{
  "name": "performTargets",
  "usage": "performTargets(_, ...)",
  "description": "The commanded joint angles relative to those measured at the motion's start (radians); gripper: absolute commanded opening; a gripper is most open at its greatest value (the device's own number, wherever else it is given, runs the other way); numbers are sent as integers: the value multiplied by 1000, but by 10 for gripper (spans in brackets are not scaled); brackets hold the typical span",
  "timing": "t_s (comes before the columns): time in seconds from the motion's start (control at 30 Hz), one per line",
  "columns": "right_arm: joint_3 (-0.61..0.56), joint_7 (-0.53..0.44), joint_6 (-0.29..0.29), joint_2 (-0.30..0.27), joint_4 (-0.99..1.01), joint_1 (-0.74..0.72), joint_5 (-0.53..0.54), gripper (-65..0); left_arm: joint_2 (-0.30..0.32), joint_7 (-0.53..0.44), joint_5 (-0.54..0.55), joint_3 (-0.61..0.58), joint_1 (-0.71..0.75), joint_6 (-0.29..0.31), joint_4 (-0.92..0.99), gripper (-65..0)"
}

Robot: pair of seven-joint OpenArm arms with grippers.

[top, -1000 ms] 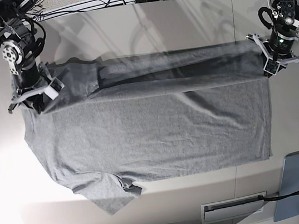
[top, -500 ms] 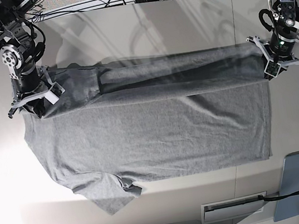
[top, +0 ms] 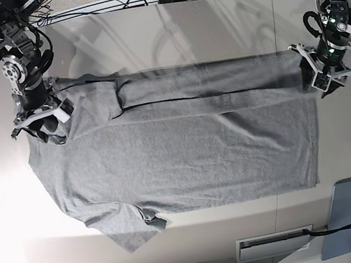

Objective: Fold the T-shirt properly
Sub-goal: 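Release the folded edge and drag the shirt toward the robot base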

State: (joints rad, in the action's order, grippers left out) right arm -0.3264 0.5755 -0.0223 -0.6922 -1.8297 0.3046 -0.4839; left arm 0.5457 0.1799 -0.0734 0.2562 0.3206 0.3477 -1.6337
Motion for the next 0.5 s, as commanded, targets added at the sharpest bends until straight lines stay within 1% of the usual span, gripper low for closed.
performTargets(0.0,13,-10,20,-14,-11,-8,-10,-409,18,-19,7,8,-8,-11,-13,-324)
performTargets(0.1,13,2,29,-14,-11,-8,-10,-409,20,-19,8,8,-8,-11,-13,-324)
performTargets(0.17,13,14,74,-14,-11,-8,-10,-409,23,-14,8,8,-7,-11,-13,-324)
performTargets(0.23,13,26,136,-14,-11,-8,-10,-409,23,-10,8,8,-7,-11,-13,-325)
performTargets(0.3,13,40,179,-14,-11,-8,-10,-410,23,29,27,8,-8,-12,-13,-326)
performTargets(0.37,13,61,185,-14,-11,-8,-10,-410,23,69,71,8,-6,-28,-13,-326)
performTargets(0.47,13,72,185,-14,-12,0,-10,-410,23,98,111,8,-2,-66,-14,-335)
